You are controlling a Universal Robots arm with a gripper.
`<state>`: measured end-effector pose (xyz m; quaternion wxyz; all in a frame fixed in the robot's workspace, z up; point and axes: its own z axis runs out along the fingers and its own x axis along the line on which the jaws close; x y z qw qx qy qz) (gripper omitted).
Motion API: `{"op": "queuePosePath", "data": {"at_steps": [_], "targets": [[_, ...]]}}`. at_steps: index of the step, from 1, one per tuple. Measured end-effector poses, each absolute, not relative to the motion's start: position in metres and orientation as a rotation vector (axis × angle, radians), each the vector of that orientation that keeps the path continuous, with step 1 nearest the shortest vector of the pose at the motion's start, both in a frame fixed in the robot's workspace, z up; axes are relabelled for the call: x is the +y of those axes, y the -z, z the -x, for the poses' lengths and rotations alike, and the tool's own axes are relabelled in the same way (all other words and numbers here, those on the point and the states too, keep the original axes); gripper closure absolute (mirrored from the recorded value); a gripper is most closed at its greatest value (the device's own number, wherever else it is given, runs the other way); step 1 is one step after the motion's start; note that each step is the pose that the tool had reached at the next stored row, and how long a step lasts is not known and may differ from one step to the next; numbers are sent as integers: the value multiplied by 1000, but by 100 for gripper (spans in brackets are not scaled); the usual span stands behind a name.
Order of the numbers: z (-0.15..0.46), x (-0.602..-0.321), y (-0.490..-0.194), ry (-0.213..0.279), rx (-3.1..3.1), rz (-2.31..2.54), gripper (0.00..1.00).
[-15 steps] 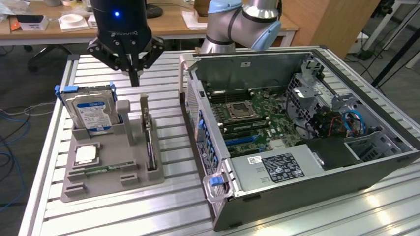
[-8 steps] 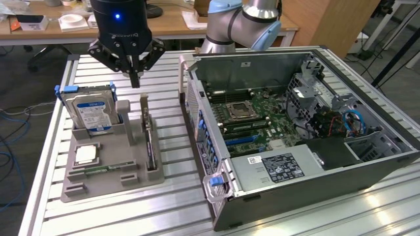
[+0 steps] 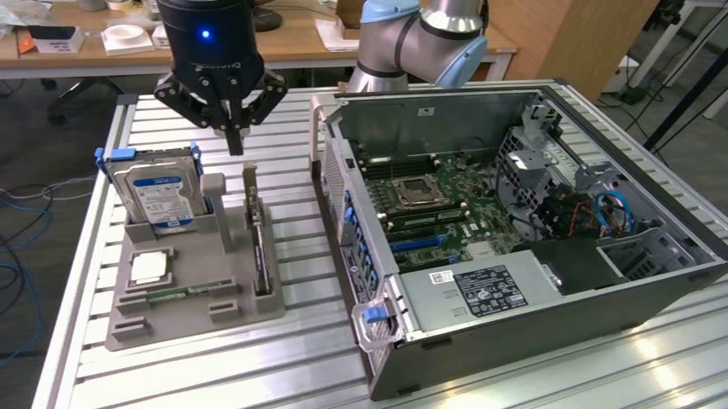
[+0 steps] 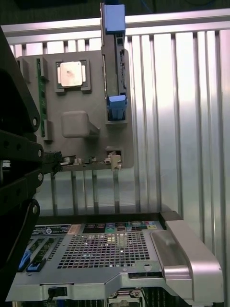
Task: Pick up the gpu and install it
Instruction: 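Pick up the gpu and move the gpu toward the slot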
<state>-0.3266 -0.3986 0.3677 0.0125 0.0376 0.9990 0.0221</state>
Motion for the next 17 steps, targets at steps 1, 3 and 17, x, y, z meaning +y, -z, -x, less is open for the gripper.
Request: {"op": "queuePosePath", "data": {"at_steps": [1, 3, 17], "targets": [[327, -399, -367, -69, 3114, -117, 89], [326, -399, -366, -69, 3114, -117, 89], [326, -399, -357, -69, 3114, -117, 89]]}}
